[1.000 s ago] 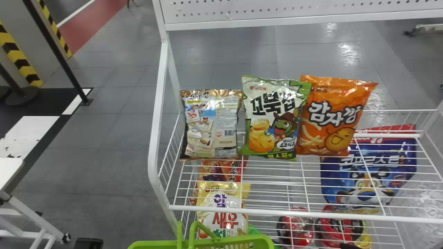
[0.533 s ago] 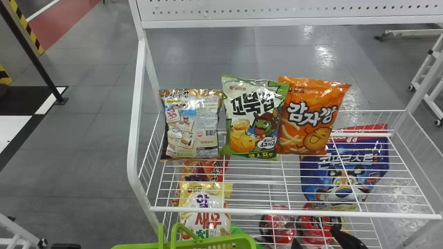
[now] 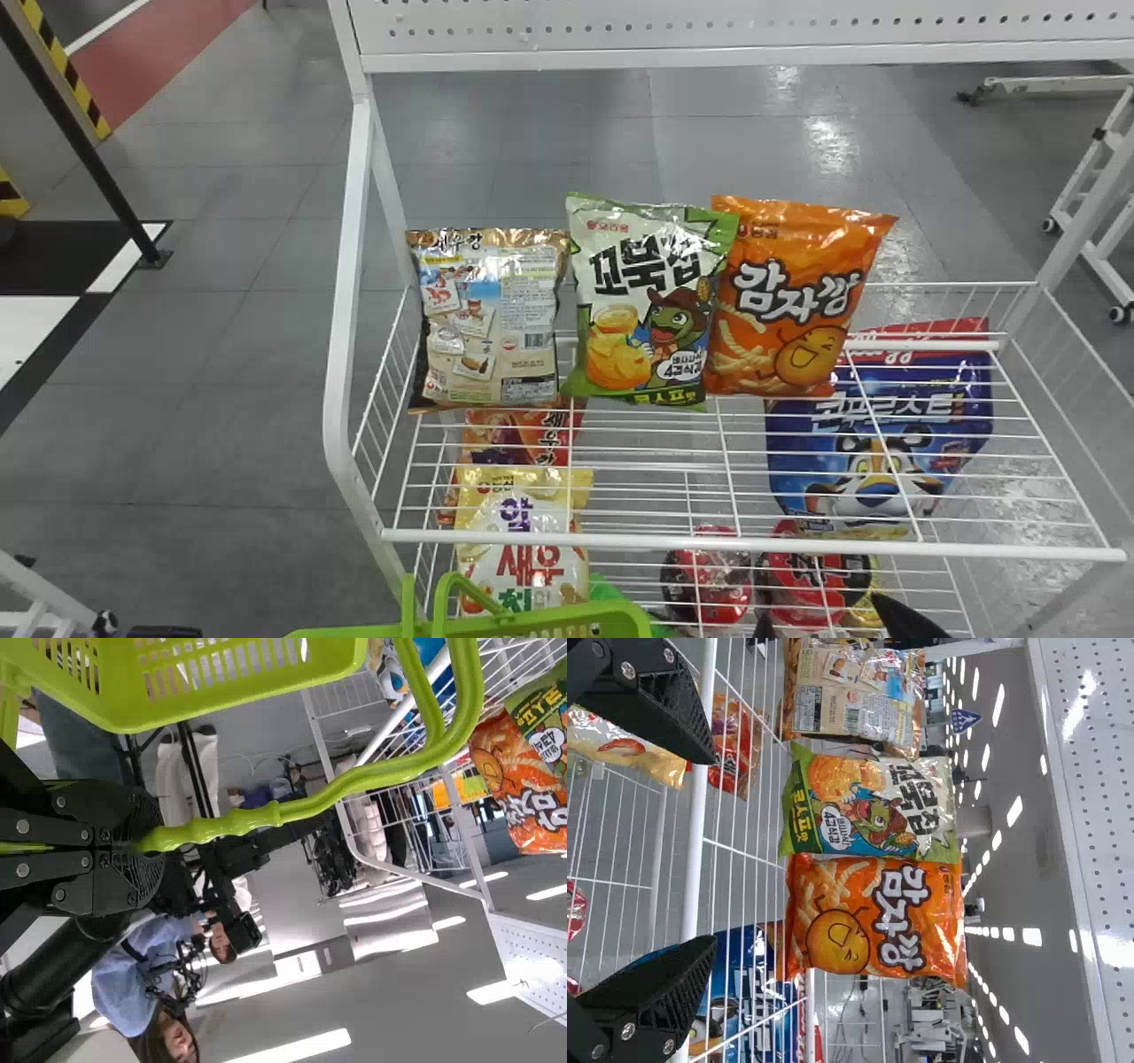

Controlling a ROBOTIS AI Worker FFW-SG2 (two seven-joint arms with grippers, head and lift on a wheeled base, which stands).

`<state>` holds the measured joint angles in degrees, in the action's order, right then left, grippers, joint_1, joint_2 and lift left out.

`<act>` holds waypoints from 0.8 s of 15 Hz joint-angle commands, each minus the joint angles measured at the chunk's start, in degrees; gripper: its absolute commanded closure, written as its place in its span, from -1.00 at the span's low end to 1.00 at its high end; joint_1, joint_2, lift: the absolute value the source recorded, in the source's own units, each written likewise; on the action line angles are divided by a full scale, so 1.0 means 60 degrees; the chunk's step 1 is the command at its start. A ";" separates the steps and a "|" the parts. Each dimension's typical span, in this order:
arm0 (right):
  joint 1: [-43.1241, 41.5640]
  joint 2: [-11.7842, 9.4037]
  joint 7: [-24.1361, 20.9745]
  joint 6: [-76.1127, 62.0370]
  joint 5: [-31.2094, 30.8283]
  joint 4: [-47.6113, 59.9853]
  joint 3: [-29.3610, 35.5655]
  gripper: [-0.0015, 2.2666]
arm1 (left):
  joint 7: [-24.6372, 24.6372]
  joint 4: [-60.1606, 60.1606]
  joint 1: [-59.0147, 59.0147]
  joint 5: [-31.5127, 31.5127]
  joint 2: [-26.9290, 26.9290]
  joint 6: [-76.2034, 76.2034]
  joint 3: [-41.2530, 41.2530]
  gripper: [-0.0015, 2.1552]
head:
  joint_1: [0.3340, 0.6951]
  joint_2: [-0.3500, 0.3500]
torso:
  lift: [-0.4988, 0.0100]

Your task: Hold basket handle with left hand then pick Jagalchi snack with right hand and place into basket

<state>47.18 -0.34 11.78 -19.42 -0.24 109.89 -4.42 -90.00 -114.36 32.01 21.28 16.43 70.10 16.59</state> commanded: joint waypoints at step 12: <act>0.0018 0.0027 0.0469 -0.0197 0.0099 0.0024 0.0620 -0.92 | -0.0094 0.0003 -0.0047 -0.0001 0.0001 0.0000 -0.0010 0.98 | 1.00 -0.03 | 0.93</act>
<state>47.35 -0.24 14.60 -20.61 0.41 110.13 -0.75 -90.00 -114.39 31.81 21.26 16.41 70.10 16.52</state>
